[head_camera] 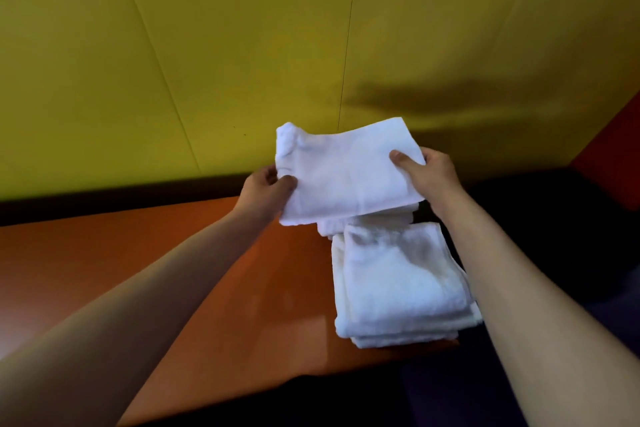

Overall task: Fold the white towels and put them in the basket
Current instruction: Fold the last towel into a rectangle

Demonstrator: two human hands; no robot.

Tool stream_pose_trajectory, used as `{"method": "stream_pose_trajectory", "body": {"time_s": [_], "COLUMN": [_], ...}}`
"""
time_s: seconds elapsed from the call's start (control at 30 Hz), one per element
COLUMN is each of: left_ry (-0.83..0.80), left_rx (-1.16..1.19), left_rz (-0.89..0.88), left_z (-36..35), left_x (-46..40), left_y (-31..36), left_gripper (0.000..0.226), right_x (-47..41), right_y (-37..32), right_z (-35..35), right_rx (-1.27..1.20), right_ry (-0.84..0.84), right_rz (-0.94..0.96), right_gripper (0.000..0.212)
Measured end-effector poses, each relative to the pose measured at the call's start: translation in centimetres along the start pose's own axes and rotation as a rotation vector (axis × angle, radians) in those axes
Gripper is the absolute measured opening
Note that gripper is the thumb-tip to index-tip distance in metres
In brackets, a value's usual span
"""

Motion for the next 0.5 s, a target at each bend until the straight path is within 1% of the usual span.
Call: {"method": "stream_pose_trajectory", "body": {"time_s": [0.1, 0.2, 0.23, 0.27, 0.3, 0.33, 0.4, 0.43, 0.5], "left_ry": [0.031, 0.024, 0.009, -0.021, -0.053, -0.068, -0.045, -0.024, 0.001], "left_rx": [-0.084, -0.216, -0.309, -0.421, -0.533, -0.626, -0.715, -0.729, -0.757], "left_rz": [-0.048, -0.116, -0.153, -0.188, -0.208, -0.211, -0.205, -0.207, -0.212], "left_z": [-2.6, -4.6, -5.3, -6.1, -7.0, -7.7, -8.5, -8.6, -8.7], "left_x": [-3.1, -5.0, -5.5, -5.8, -6.1, -6.3, -6.4, -6.5, -6.3], "left_y": [0.6, -0.3, -0.9, -1.8, -2.7, -3.5, -4.3, -4.3, -4.1], "left_gripper": [0.048, 0.069, 0.071, 0.067, 0.060, 0.053, 0.047, 0.047, 0.047], "right_x": [-3.1, -4.8, -4.9, -4.7, -4.4, -3.9, -3.2, -3.1, -3.2], "right_y": [1.9, 4.3, 5.3, 6.2, 7.2, 8.0, 9.2, 9.6, 9.8], "right_z": [1.4, 2.1, 2.0, 1.7, 1.1, 0.4, -0.9, -1.1, -0.9], "right_rx": [0.102, 0.287, 0.407, 0.564, 0.710, 0.804, 0.822, 0.797, 0.755], "right_ry": [0.059, 0.070, 0.045, -0.007, -0.072, -0.147, -0.290, -0.324, -0.337], "right_rz": [0.015, 0.013, 0.014, 0.019, 0.036, 0.064, 0.070, 0.048, 0.023], "right_gripper": [0.024, 0.031, 0.042, 0.055, 0.061, 0.059, 0.045, 0.042, 0.040]}}
Point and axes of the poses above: each hand's wrist, its own x-axis away from the middle knuckle, its own z-axis out of the back of the hand, y = z × x, the point moved 4 cm from there along -x, towards the middle knuckle, and after that the axes turned 12 degrees about z, right-handed, at the moved point
